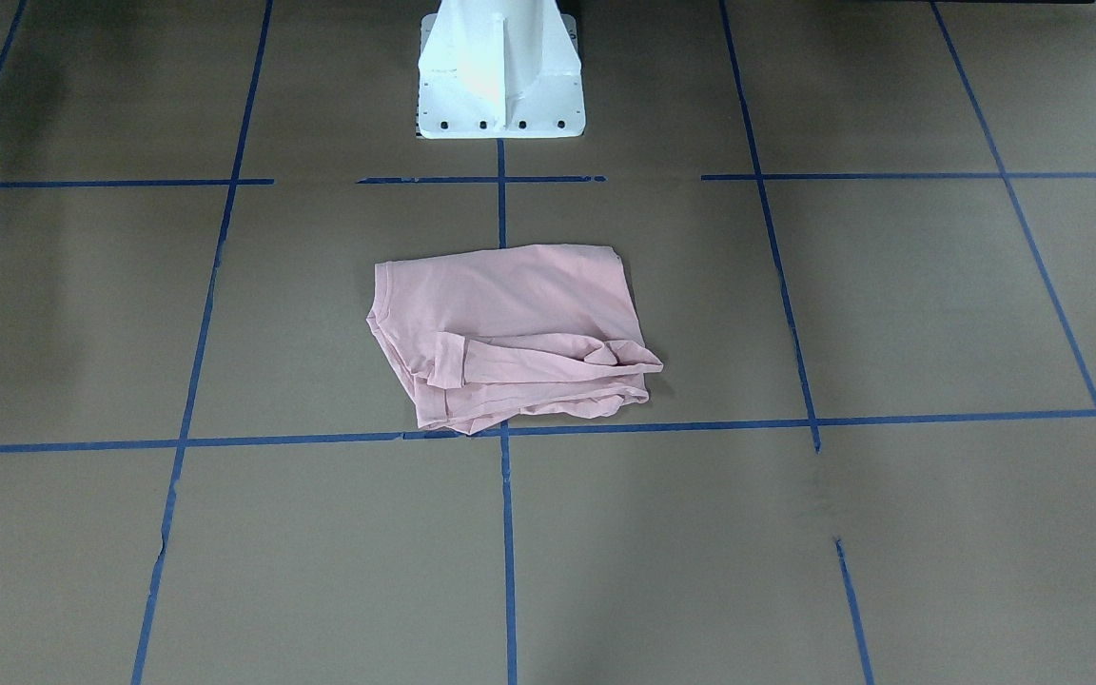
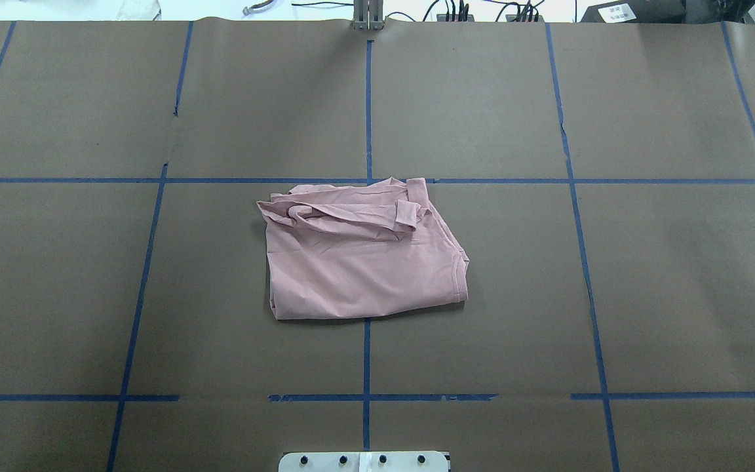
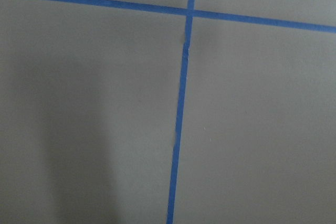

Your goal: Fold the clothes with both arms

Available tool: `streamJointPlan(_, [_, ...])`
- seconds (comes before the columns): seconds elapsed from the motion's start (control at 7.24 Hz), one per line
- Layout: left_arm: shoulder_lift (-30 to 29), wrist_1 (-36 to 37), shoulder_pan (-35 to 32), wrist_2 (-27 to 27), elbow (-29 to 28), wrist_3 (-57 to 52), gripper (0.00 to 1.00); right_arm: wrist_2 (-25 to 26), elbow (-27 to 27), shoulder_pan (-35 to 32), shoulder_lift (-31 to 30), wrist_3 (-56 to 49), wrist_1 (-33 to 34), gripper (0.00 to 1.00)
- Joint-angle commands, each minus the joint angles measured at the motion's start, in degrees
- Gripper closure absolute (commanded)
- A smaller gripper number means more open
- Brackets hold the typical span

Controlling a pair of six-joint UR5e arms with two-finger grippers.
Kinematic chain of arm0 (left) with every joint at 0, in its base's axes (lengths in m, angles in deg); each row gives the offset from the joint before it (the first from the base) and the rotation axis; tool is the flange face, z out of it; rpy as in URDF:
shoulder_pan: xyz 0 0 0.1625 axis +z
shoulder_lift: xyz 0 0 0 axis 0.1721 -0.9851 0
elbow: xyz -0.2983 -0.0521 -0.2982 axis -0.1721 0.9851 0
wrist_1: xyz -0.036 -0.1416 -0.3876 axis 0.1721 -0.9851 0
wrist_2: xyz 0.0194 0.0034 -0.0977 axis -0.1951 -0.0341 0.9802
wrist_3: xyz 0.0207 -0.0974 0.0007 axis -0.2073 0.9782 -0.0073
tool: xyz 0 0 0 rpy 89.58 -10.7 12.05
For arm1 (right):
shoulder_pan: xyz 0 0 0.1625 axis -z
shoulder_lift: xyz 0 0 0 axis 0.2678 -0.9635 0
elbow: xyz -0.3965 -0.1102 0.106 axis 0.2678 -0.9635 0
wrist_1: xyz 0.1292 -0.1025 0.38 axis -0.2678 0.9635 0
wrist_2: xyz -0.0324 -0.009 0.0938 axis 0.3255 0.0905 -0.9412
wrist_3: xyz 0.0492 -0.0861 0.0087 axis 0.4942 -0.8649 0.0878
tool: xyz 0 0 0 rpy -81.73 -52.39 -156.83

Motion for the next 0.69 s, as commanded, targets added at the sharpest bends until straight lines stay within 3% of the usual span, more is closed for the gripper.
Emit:
streamJointPlan(0.0, [3.3,0.2,-5.9,7.5,-5.0,-5.2,0.0,-3.6,-0.8,-3.3,-6.2,-0.5,-5.4,0.0])
streamJointPlan(0.55, [4.6,-0.1,-5.5,7.6,-7.6,-4.8,0.0,-3.9,-3.4,-3.2,-5.9,-1.0,-5.7,0.0])
